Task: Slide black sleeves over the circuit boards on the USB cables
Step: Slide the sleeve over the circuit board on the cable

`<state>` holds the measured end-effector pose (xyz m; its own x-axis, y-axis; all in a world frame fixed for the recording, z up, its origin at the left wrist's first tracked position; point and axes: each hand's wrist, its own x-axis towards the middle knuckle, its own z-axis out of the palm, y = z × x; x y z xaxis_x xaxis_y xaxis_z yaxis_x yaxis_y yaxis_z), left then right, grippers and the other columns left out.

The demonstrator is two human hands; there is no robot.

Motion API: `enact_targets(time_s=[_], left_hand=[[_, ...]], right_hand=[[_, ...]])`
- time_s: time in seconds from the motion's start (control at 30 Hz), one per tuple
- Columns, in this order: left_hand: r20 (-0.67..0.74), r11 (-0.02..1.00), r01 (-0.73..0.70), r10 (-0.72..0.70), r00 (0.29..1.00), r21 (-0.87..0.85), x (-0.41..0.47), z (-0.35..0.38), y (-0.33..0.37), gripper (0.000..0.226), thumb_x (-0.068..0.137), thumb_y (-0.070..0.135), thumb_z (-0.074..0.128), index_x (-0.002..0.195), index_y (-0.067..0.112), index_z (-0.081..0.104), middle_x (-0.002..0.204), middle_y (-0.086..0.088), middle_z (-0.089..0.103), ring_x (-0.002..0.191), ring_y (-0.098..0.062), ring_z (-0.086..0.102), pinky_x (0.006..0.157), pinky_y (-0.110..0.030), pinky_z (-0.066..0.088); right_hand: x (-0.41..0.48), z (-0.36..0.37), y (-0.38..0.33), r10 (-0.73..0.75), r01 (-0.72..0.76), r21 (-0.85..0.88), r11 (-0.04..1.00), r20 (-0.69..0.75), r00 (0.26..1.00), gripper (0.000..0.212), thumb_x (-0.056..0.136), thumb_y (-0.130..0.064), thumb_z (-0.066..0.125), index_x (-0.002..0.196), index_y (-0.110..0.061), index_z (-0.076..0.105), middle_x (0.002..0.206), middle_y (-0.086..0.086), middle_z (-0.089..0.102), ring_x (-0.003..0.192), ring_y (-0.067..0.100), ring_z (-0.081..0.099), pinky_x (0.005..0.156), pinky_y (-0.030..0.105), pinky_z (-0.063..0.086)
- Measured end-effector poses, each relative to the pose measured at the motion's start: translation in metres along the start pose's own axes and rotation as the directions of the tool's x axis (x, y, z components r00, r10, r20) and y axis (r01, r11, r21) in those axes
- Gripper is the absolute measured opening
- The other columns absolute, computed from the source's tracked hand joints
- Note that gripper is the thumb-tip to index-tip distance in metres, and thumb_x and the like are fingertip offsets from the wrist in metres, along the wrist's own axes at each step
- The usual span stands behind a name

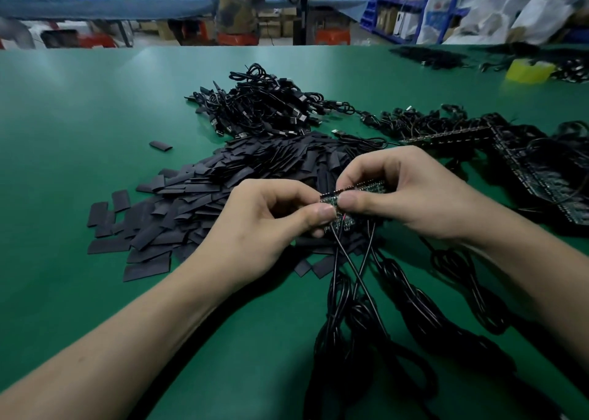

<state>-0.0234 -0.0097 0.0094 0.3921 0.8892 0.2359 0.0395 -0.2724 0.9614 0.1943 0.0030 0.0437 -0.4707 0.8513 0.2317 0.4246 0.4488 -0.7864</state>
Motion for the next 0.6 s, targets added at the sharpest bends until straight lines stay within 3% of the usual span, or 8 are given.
enact_targets(time_s=[0.23,0.43,0.5,0.6], left_hand=[[0.04,0.992,0.051,-0.047,0.998,-0.116,-0.002,0.001,0.005,0.01,0.08,0.019,0.072,0.081,0.011,0.077,0.069,-0.003,0.073,0.062,-0.007,0.068,0.059,-0.021,0.057],[-0.016,0.984,-0.001,-0.002,1.0,-0.177,0.001,-0.002,0.006,0.01,0.08,0.023,0.072,0.079,0.014,0.078,0.067,0.002,0.072,0.06,-0.003,0.066,0.061,-0.011,0.051],[-0.061,0.969,-0.018,0.003,0.998,-0.248,0.003,-0.007,0.006,0.01,0.078,0.03,0.078,0.079,0.02,0.082,0.068,0.004,0.072,0.061,-0.002,0.066,0.063,-0.011,0.052],[-0.078,0.936,-0.033,0.006,0.997,-0.349,0.003,-0.013,0.008,0.012,0.076,0.036,0.085,0.079,0.025,0.083,0.07,0.007,0.072,0.062,-0.001,0.066,0.064,-0.012,0.053]], right_hand=[[0.0,0.005,0.007,0.002,-0.027,0.304,0.952,0.082,0.997,0.009,0.08,-0.021,0.072,0.087,-0.015,0.071,0.074,-0.009,0.071,0.07,-0.001,0.063,0.069,0.01,0.047],[-0.003,-0.012,0.013,0.052,-0.093,0.427,0.9,0.108,0.993,0.007,0.076,-0.03,0.079,0.081,-0.025,0.079,0.075,-0.008,0.071,0.069,0.002,0.063,0.068,0.012,0.05],[-0.007,-0.03,0.019,0.111,-0.132,0.39,0.911,0.076,0.991,0.004,0.079,-0.028,0.082,0.08,-0.026,0.078,0.076,-0.008,0.071,0.069,0.002,0.064,0.067,0.011,0.05],[-0.014,-0.053,0.024,0.226,-0.227,0.008,0.974,0.065,0.972,0.017,0.074,-0.043,0.077,0.084,-0.029,0.078,0.082,-0.003,0.076,0.074,0.006,0.067,0.068,0.013,0.051]])
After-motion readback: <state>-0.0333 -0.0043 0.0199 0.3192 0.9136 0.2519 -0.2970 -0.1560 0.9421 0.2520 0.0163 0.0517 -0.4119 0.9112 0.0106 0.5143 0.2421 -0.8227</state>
